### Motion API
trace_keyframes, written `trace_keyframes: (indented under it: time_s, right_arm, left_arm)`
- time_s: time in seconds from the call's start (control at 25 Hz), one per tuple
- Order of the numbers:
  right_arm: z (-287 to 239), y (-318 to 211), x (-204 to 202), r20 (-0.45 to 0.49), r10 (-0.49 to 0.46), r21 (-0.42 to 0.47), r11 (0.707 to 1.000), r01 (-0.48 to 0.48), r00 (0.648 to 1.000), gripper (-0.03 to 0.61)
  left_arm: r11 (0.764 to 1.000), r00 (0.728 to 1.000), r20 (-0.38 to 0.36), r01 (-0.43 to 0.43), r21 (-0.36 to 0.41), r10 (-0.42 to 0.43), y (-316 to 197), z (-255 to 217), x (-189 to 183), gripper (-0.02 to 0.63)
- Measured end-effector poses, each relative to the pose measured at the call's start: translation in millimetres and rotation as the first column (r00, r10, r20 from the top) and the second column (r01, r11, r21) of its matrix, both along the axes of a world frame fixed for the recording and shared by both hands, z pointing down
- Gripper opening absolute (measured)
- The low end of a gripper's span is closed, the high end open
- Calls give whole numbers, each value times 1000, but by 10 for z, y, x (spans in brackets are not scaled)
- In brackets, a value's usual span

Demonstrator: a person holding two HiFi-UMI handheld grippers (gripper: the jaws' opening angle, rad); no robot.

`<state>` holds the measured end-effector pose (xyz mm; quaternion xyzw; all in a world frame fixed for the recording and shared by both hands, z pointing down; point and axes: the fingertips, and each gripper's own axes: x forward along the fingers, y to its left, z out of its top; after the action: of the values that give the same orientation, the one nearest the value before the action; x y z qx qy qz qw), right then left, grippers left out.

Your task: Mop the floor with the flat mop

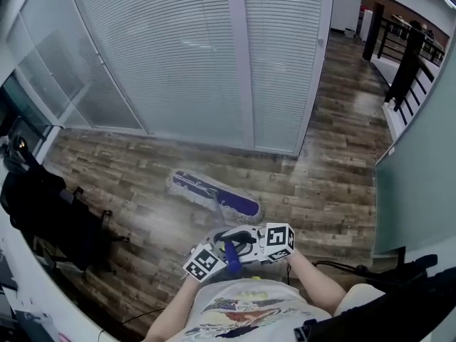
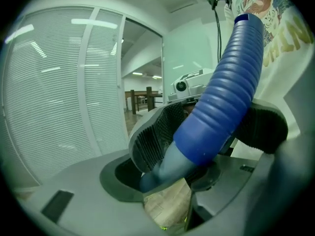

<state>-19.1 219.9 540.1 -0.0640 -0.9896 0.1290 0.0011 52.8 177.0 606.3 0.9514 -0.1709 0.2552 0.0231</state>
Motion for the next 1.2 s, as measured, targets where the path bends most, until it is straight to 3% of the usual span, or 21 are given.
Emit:
trace_keyframes:
  time_s: [0.16, 0.36, 0.56, 0.8, 1.2]
  right_arm:
    - [38, 127, 96, 14, 13, 1, 1000, -13, 1000, 264]
    - [151, 265, 106, -1, -42, 6, 999, 42, 999, 265]
    - [221, 52, -205, -12, -63, 17, 998, 63, 998, 267]
    - [265, -835, -614, -36, -61, 32, 998, 63, 997, 267]
    - [527, -3031, -1597, -189, 5, 57, 998, 6, 982, 267]
  left_arm:
    - [1000, 1000, 1, -22, 4, 22, 141, 41, 100, 201]
    - [998, 998, -8, -55, 10, 56, 272, 149, 143, 202]
    - [999, 999, -35, -32, 29, 34, 29, 183, -161, 202]
    - [999, 997, -72, 2, 44, 1, -883, 194, -561, 201]
    - [996, 996, -42, -75, 54, 78, -3048, 444, -1523, 204]
